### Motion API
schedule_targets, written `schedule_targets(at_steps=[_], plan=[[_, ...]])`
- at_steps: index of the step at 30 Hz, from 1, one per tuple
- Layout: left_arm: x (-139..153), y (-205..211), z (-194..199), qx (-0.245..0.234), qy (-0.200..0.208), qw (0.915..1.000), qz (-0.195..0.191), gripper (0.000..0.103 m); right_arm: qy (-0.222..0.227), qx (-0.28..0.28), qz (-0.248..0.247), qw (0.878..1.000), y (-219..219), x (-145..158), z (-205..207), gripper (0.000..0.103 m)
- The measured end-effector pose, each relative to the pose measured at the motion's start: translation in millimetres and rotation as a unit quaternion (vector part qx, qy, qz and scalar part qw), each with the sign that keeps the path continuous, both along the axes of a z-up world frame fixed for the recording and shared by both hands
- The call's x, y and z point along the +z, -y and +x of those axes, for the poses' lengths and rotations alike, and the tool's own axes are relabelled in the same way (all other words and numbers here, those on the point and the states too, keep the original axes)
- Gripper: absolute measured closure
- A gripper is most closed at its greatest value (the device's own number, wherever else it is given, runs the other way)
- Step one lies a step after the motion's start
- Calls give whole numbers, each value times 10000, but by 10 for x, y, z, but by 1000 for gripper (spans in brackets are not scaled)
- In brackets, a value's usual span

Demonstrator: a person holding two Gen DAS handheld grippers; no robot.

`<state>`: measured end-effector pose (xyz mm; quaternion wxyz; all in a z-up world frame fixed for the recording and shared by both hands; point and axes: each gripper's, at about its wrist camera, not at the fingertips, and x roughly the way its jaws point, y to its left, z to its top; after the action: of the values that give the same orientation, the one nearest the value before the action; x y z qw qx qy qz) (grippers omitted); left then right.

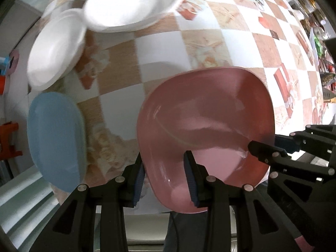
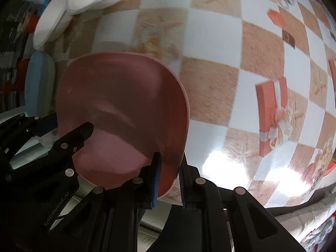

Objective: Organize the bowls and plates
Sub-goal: 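Lift the pink plate with both grippers and carry it over the blue plate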

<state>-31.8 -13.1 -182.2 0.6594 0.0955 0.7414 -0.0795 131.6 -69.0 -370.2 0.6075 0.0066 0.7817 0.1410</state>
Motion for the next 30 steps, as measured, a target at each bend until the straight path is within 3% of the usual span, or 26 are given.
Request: schedule_targets(at_steps=[12, 20, 27, 30], plan=[[197, -471, -96, 536, 443, 9975, 106, 63, 223, 377, 211, 9988, -504, 208, 98, 85], [385, -825, -78, 609, 727, 9949, 335, 64, 348, 528, 421, 9971, -988, 386, 239, 85], [651, -1352, 279, 657, 827, 9932, 483, 64, 189, 521, 603, 9966, -1404, 356, 283, 85], [638, -1502, 356, 627, 851, 9930, 527, 64, 90, 460, 646, 9968, -1533, 291, 289, 85]])
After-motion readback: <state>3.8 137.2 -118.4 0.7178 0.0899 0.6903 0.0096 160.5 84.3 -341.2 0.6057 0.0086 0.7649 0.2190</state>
